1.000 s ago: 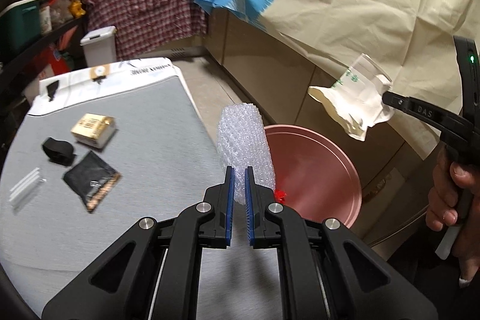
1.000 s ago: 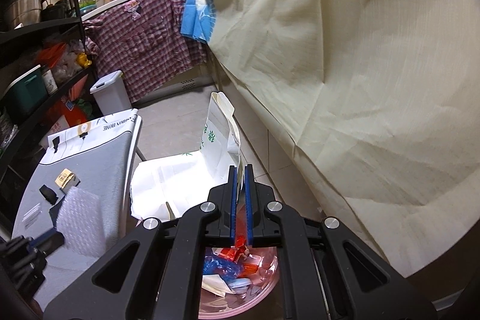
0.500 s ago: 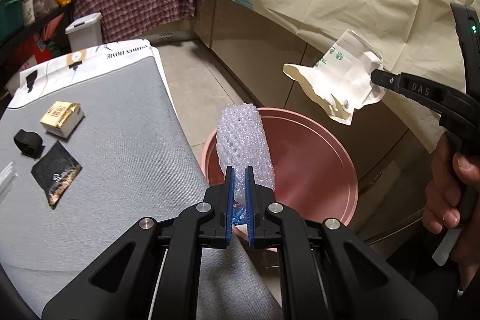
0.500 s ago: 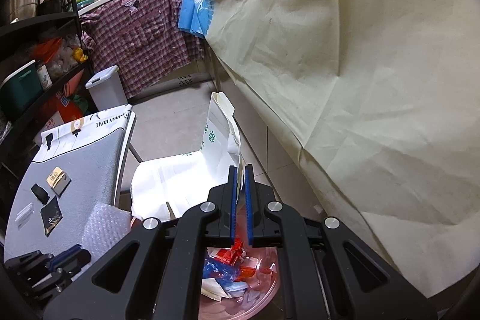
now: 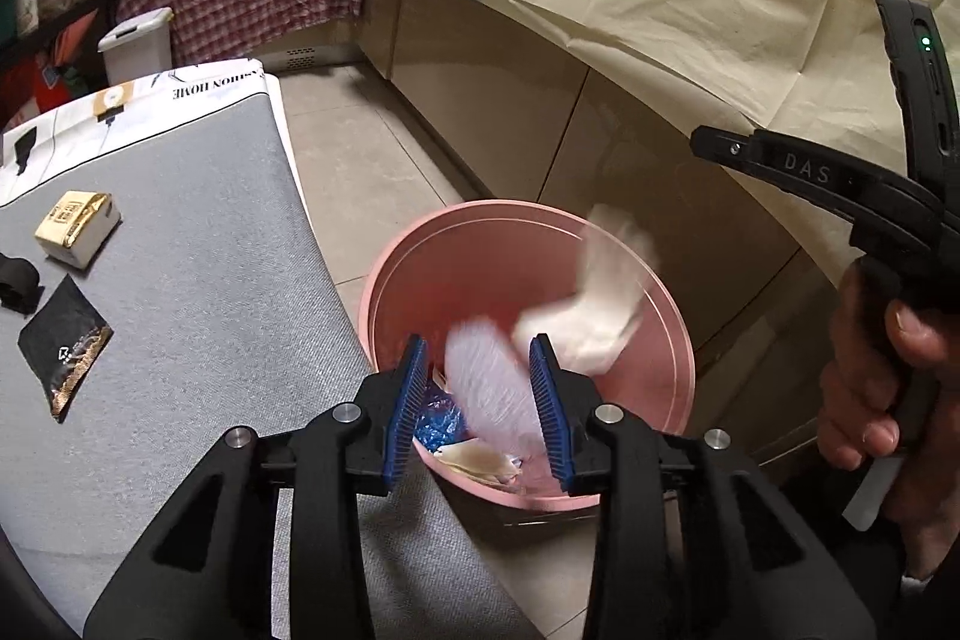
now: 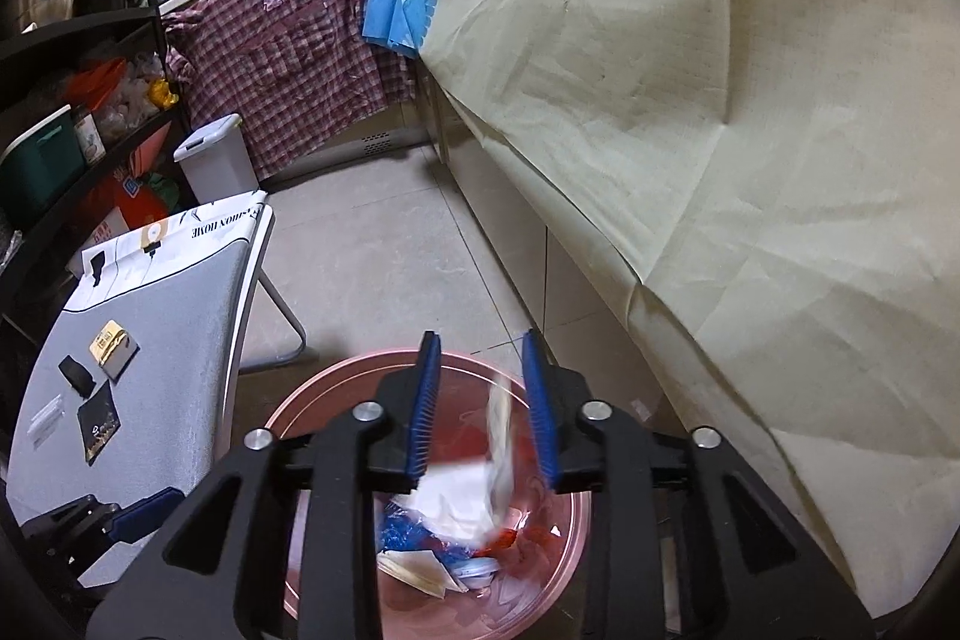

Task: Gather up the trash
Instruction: 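Open both tools to drop the foam net and paper bag into the bin, then move both tools back to the board toward the black strap and tissue pack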

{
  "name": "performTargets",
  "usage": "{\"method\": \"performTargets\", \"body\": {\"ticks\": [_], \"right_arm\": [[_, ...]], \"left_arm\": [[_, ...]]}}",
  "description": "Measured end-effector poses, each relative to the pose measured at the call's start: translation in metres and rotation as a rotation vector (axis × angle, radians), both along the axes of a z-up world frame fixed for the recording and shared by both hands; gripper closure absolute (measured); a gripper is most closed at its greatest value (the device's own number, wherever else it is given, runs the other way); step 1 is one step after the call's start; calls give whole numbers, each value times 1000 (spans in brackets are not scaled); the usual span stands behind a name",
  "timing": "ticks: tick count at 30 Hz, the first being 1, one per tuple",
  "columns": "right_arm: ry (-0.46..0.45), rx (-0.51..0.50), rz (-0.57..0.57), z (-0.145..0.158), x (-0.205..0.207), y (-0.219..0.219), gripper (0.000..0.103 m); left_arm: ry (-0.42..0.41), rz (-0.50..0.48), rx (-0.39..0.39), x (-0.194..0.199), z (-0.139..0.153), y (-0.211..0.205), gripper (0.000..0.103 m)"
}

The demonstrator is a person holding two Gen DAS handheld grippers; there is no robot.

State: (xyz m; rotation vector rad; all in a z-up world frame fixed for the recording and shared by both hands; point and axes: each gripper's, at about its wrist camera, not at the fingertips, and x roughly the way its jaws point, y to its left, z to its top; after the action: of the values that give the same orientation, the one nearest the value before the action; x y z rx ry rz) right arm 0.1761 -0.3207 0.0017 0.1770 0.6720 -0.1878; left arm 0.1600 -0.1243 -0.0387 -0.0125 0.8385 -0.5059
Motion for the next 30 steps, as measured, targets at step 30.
{"method": "performTargets", "body": {"ticks": [30], "right_arm": [[-97,-45,178,27,-34,54,72]], "left_arm": [[-161,203,80,-15,99,170,68]]}}
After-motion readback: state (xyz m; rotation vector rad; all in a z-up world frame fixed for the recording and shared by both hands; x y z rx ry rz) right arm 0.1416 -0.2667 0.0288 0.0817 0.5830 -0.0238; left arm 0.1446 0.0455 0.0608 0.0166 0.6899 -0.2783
